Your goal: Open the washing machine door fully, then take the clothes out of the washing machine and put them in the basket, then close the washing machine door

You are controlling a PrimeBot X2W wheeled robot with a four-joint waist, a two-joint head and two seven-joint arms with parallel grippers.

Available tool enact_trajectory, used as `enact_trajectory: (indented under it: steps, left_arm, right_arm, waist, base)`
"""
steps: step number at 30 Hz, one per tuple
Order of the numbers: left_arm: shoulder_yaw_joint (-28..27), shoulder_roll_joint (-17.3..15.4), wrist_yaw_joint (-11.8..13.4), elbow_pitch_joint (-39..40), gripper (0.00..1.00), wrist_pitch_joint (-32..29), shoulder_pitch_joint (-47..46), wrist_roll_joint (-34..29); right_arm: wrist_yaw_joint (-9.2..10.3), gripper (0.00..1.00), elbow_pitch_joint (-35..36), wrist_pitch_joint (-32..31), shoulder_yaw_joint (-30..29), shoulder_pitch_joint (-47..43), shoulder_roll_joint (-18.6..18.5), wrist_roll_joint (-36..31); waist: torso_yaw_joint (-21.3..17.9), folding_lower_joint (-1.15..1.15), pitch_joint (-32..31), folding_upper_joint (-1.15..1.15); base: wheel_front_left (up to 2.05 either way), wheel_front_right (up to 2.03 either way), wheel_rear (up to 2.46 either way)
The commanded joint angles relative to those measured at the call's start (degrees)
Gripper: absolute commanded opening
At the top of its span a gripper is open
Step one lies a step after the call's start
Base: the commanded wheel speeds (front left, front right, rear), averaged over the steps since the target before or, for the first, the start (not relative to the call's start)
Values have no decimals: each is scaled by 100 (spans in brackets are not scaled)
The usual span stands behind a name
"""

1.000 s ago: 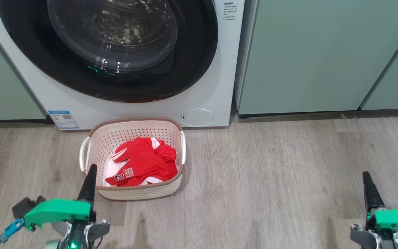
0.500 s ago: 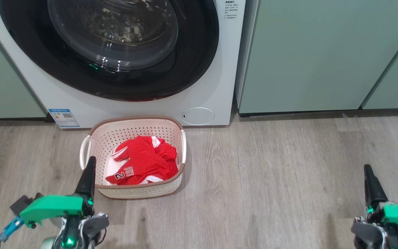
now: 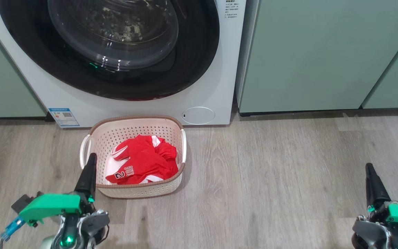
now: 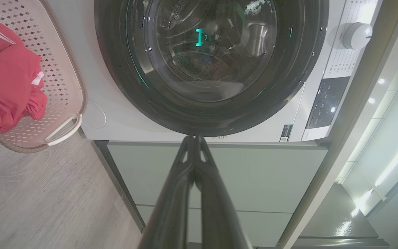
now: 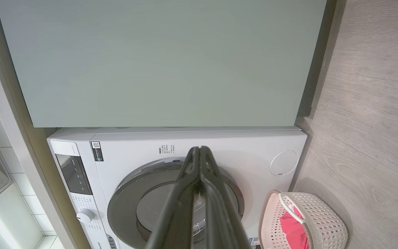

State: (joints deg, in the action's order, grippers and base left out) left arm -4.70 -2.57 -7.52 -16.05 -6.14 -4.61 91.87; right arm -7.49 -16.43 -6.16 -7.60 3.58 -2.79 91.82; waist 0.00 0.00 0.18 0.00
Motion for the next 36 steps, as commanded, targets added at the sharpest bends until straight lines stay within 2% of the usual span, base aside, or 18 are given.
enact_trajectory:
  steps: [1,36]
  left_arm:
    - [-184,-31,3,201,0,-36,-158,28]
    - [-183,-31,3,201,0,-36,-158,29]
  right_arm:
    - [0,0,241,-34,106,261,-9,33]
    - [0,0,241,-33,107,261,-9,34]
  waist:
    - [0,0,-1,0]
    - [0,0,-1,0]
  base:
    - [0,0,0]
    - [0,0,0]
